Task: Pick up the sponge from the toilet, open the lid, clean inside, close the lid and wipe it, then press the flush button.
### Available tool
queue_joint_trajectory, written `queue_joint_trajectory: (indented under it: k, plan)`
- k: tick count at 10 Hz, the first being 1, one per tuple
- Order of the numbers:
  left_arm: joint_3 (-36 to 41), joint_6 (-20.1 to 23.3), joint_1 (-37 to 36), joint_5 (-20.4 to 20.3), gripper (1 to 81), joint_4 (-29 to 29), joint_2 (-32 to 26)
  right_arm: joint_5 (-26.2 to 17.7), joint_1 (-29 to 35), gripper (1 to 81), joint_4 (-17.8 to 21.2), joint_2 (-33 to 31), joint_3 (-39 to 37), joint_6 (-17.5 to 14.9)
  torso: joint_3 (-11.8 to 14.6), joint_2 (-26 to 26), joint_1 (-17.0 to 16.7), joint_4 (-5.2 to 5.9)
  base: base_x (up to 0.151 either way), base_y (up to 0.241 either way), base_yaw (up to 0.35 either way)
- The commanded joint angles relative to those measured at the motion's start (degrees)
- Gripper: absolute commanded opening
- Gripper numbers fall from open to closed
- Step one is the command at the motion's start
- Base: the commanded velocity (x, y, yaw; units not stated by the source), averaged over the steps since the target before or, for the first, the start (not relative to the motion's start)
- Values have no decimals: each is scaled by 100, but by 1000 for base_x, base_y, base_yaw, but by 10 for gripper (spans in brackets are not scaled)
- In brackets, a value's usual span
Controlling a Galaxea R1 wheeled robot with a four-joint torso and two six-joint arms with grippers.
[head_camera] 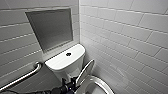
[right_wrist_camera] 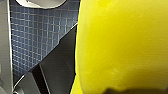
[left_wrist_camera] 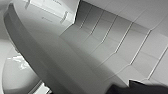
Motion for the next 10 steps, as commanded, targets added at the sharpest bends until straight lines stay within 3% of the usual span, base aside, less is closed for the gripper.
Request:
queue_joint_trajectory:
  k: [1,4,10]
  plan:
    - [498,-25,-916,-227,811,547,-619,-370,54,10,-58,-257,272,3,0,0,0,0,0,0,0]
    - [533,-140,-863,-447,811,574,-911,-370,72,10,-58,-292,395,-15,0,2,0,-2,0,0,0]
    - [699,-149,-477,-456,811,722,-1499,-370,81,10,-58,-275,386,-24,0,2,0,-4,0,0,0]
